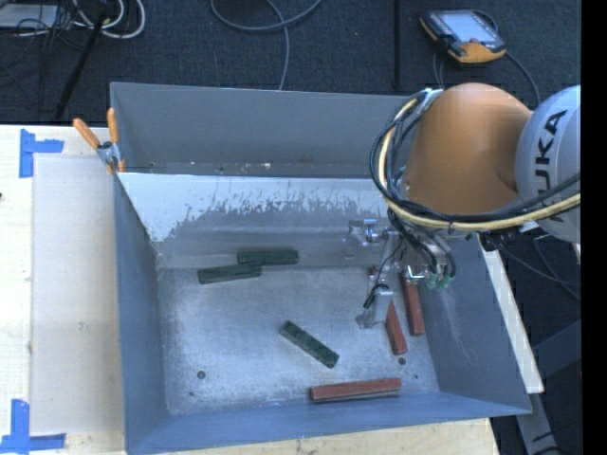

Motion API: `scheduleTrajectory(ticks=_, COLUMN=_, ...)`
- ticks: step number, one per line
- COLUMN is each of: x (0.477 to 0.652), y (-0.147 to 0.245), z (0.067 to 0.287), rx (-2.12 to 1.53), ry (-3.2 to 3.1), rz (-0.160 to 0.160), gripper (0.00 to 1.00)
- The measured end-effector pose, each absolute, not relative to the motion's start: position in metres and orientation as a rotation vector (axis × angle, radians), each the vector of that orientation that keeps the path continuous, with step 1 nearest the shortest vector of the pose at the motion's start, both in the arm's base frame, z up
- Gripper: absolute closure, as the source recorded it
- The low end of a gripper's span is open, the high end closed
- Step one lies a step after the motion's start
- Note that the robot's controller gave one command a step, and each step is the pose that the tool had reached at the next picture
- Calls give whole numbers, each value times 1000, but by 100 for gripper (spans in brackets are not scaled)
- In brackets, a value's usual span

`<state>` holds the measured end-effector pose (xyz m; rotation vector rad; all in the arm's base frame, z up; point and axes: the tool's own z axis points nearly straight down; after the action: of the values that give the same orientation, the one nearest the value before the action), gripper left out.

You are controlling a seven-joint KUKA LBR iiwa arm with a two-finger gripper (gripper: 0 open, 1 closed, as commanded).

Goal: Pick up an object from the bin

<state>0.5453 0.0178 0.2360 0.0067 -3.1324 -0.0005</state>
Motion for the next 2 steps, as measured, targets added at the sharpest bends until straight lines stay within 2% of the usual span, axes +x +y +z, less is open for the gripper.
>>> scheduleTrajectory(ticks=1, x=547, y=18, z=240, rx=6, ry=-3140, rz=-1, gripper=0)
scheduleTrajectory(ticks=2, x=543, y=33, z=196, rx=86, ry=-3145, rz=1, gripper=0)
